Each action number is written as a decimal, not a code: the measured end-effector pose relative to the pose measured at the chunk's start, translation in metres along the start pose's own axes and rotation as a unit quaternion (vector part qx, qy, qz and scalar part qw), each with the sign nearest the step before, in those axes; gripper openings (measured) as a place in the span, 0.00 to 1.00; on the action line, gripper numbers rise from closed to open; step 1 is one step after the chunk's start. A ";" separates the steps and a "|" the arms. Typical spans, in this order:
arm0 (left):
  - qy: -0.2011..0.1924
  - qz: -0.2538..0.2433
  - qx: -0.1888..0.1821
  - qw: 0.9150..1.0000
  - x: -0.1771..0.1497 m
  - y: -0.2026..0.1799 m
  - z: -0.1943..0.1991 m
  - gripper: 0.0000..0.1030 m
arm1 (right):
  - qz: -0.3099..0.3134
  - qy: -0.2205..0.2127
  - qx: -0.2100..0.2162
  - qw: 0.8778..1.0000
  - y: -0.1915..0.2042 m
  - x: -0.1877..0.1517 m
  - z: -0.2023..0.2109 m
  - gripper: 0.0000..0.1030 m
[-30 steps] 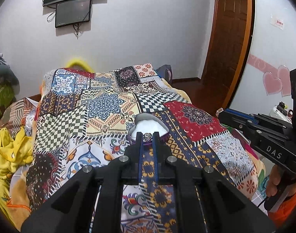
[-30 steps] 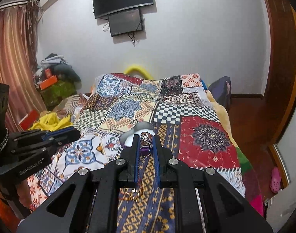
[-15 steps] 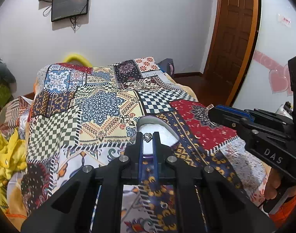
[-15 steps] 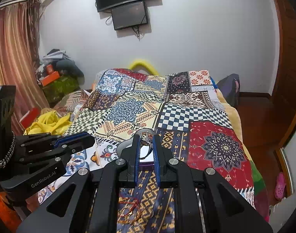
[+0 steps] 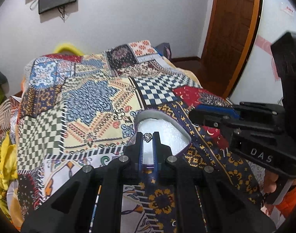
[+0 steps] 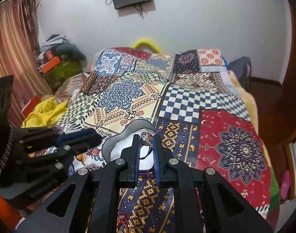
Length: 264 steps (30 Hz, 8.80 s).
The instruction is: Organize jewelry
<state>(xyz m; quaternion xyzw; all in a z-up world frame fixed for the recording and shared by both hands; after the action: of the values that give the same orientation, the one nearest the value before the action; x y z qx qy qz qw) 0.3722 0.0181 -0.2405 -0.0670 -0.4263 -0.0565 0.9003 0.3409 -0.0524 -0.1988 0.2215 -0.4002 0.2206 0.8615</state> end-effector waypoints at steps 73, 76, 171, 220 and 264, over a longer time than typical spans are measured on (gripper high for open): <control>0.115 -0.035 -0.027 0.992 -0.113 -0.012 0.056 0.37 | 0.079 0.100 -0.080 0.989 0.003 -0.119 0.059 0.38; 0.120 -0.057 -0.029 0.991 -0.117 -0.015 0.051 0.37 | 0.089 0.111 -0.081 0.987 0.004 -0.125 0.052 0.38; 0.035 0.038 -0.037 0.998 -0.011 0.014 -0.027 0.08 | 0.019 0.031 -0.014 0.999 0.002 -0.007 -0.030 0.19; -0.045 0.005 0.003 0.999 0.016 -0.004 0.095 0.31 | 0.059 -0.030 -0.044 0.997 0.033 0.011 0.072 0.31; 0.064 0.028 -0.051 0.996 -0.091 -0.042 0.054 0.05 | 0.015 0.065 -0.079 0.995 -0.001 -0.108 0.067 0.40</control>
<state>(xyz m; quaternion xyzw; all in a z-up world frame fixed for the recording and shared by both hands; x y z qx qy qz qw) 0.2670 -0.0104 -0.2745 -0.1212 -0.3620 -0.0569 0.9225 0.2396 -0.1125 -0.2450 0.1320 -0.3624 0.2155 0.8971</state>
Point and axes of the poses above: each gripper's, at about its wrist camera, not at the fingertips, and z roughly against the way its jaws point, y to its left, x to its top, the point moved 9 cm from there along -z, roughly the way its jaws point, and after that the axes turned 7 degrees about -y, right-handed, at the moved point
